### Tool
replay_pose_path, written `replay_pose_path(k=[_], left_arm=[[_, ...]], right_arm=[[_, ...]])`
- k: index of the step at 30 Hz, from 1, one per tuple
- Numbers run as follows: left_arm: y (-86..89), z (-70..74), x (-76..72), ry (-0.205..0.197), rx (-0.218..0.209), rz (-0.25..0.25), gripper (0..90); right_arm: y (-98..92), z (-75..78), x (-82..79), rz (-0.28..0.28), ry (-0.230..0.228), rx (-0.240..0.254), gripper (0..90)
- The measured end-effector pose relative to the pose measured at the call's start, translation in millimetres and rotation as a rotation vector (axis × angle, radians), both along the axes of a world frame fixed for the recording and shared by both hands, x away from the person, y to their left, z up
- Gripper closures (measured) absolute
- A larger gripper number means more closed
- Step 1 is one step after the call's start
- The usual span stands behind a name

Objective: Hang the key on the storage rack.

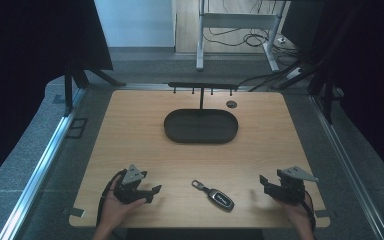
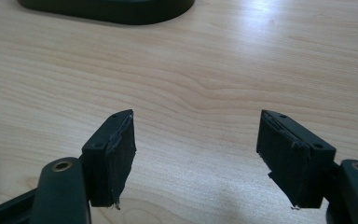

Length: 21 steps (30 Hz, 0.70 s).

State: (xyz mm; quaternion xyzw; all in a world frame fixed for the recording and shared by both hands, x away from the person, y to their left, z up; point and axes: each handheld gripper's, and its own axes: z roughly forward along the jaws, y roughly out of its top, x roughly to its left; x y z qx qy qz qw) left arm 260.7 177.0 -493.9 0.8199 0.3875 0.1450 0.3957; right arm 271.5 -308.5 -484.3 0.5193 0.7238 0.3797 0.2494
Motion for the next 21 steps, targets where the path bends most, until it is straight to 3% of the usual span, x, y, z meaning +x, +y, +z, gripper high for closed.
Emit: replay_pose_path(k=[4, 7, 16, 18, 21], left_arm=[[0.9, 1.4, 0.2, -0.005, -0.005, 0.000, 25.6], [1.2, 1.7, 0.2, -0.005, -0.005, 0.002, 25.6], [2.2, 0.0, 1.1, -0.002, -0.001, 0.011, 25.6], [2.0, -0.5, 1.3, 0.001, 0.003, 0.013, 25.6], [2.3, 0.2, 0.6, -0.001, 0.005, 0.016, 25.6]], right_arm=[[-0.6, -0.3, 0.0, 0.019, 0.004, 0.002, 29.6], [-1.7, -0.7, -3.3, 0.033, -0.030, -0.024, 31.8], [-4.9, 3.0, -3.1, 0.056, -0.043, 0.013, 37.1], [-4.8, 5.8, -3.7, 0.046, -0.076, 0.028, 38.4], [-3.0, 9.8, -3.2, 0.058, -0.077, 0.040, 38.3]])
